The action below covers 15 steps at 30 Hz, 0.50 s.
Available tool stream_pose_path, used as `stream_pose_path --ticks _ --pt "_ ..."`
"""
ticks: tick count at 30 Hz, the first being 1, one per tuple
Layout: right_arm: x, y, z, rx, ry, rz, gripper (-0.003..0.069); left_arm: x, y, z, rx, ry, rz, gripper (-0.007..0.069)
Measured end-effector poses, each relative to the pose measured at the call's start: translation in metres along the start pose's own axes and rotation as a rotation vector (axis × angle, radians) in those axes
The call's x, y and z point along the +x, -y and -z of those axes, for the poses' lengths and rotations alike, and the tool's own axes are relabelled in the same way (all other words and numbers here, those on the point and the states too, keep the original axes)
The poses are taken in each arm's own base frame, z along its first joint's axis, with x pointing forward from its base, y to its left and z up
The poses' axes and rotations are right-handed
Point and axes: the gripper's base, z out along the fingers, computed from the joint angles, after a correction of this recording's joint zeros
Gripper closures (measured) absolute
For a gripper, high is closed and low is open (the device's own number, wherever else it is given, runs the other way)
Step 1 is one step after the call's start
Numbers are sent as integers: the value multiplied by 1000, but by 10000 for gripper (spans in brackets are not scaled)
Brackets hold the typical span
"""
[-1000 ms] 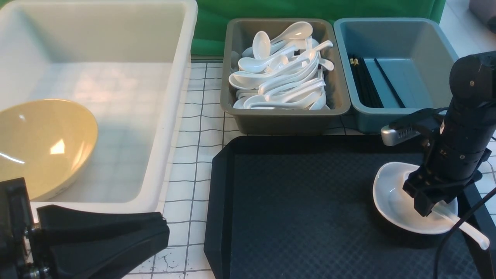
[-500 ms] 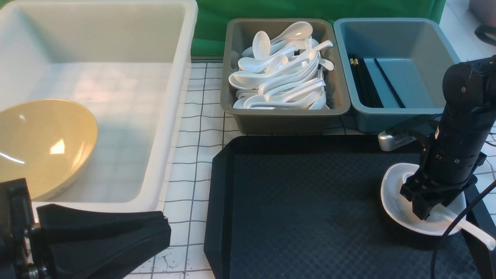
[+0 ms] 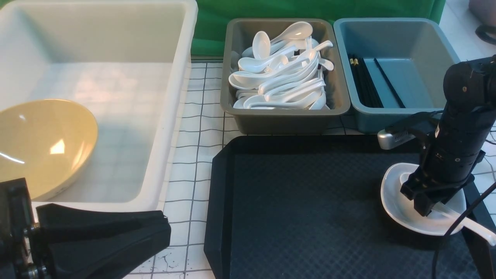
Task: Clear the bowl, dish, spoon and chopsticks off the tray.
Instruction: Use the right arm to grab the soup spoon in the middle, then use the right arm to put the soup spoon into the small storage box in the middle
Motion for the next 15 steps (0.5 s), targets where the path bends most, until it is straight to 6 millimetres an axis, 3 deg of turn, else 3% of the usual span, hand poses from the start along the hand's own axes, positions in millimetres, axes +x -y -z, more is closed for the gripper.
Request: stream_pose_path --ticks 9,12,15 --pt "19 -5 46 -3 70 -12 322 0 0 0 0 0 0 625" --pt "19 -18 73 -48 157 -14 322 -1 -1 0 -6 8 0 625" --pt "2 -36 111 -79 330 20 322 -3 -2 0 -24 33 4 625"
